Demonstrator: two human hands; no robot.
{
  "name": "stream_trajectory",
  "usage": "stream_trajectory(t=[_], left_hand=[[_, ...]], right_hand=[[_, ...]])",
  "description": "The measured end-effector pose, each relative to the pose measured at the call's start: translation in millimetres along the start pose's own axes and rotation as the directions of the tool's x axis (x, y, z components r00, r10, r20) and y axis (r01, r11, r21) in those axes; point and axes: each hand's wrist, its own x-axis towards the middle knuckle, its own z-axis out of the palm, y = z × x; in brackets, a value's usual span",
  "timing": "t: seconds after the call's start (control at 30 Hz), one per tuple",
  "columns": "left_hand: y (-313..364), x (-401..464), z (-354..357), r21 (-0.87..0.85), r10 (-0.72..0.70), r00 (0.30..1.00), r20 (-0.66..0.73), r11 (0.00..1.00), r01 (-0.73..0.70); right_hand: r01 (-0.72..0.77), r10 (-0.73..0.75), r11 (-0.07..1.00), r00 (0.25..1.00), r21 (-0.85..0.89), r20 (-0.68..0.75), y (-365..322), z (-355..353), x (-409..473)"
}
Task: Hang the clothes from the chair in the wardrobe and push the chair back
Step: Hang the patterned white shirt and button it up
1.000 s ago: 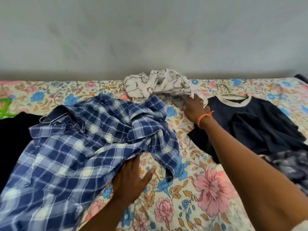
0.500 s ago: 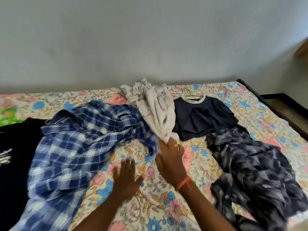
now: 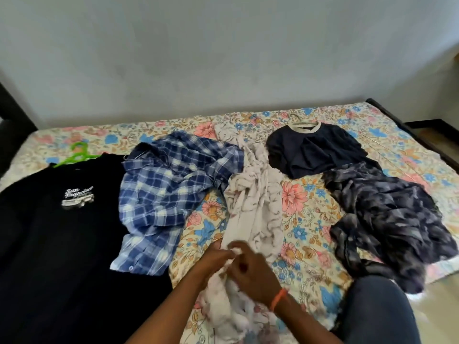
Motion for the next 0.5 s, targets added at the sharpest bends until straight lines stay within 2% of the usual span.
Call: stream_trajectory(t=[0.03, 0.07, 0.1, 0.17, 0.23, 0.3, 0.37, 0.4, 0.47, 0.5], left_hand=[[-4, -2, -1, -0.039, -0.002, 1.0, -0.017, 0.999, 0.001], [-5, -5, -3, -0.043, -0.022, 1.0, -0.022, 0.999, 0.022], [-2, -10, -4, -0.014, -0.032, 0.999, 0.007, 0.999, 0.032], [-4, -12, -4, 0.025, -0.045, 0.998, 0.054, 0.999, 0.044], [4, -19, -2, 0.054, -0.05, 0.995, 0.091, 0.998, 0.045], [10, -18, -1, 0.107, -0.074, 0.986, 0.152, 0.993, 0.058], [19, -22, 3, 0.181, -0.103, 0.966, 0.236, 0.982, 0.06], [22, -24, 6, 0.227, -0.127, 0.948, 0.292, 0.972, 0.061], [28, -31, 14, 0.333, -0.172, 0.91, 0.378, 0.942, 0.04], [29, -32, 18, 0.35, -0.185, 0.892, 0.412, 0.936, 0.033]], right_hand=[[-0.136, 0.146, 0.987, 0.983, 0.089, -0.109, 11, -10, 12], [-0.236, 0.252, 0.967, 0.947, 0.1, -0.199, 23, -15, 20], [-0.321, 0.337, 0.941, 0.914, 0.106, -0.227, 36, -20, 25], [-0.456, 0.463, 0.886, 0.863, 0.083, -0.204, 57, -22, 31], [-0.521, 0.53, 0.848, 0.838, 0.099, -0.13, 69, -21, 37], [-0.57, 0.6, 0.787, 0.796, 0.236, -0.077, 73, -18, 42], [-0.601, 0.715, 0.613, 0.698, 0.513, -0.037, 72, -17, 51], [-0.596, 0.757, 0.493, 0.653, 0.633, 0.025, 67, -21, 55], [-0.559, 0.776, 0.314, 0.617, 0.768, 0.132, 65, -28, 64], [-0.548, 0.77, 0.279, 0.618, 0.788, 0.157, 63, -31, 67]])
